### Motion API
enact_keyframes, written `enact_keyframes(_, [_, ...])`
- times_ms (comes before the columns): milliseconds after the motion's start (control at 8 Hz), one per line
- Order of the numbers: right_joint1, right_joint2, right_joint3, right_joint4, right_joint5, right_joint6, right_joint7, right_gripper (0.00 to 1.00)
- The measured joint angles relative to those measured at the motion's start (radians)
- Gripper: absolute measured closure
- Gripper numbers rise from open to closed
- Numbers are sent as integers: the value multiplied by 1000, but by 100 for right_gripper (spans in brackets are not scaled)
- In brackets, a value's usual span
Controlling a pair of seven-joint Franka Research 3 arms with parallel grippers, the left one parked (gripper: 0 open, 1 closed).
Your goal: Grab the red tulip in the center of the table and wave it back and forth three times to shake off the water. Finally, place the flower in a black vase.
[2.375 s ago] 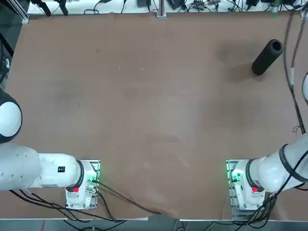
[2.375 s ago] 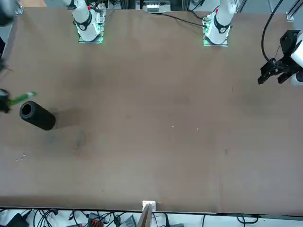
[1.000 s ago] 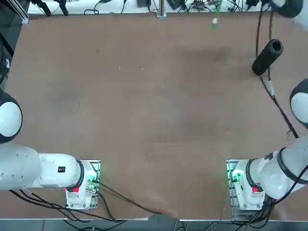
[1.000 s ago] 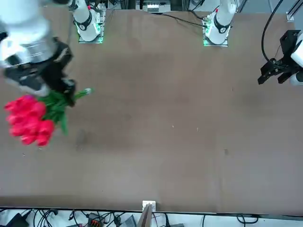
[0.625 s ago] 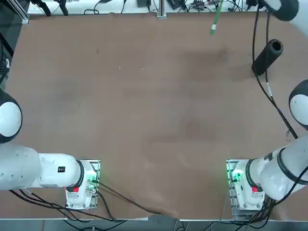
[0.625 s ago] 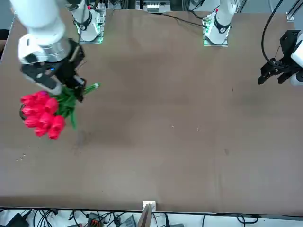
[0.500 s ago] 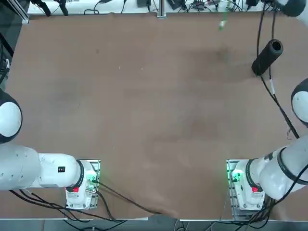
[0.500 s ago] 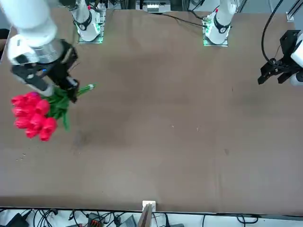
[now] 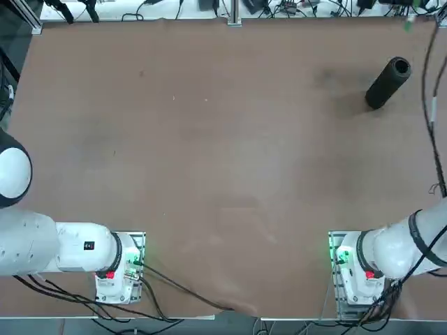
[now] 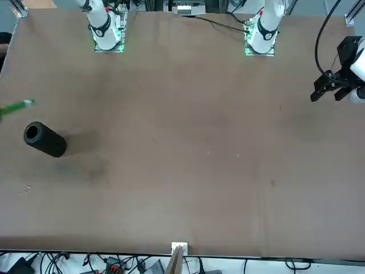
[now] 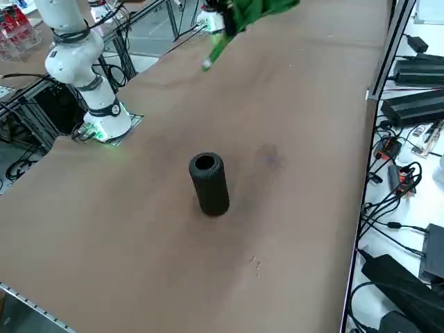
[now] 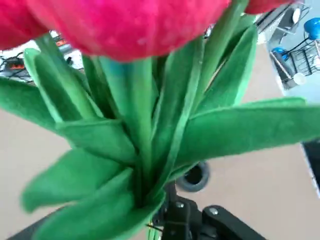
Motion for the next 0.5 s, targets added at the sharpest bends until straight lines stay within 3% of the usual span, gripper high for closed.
enact_keyframes(500, [-88,4,0,-66,5,43,-25,86])
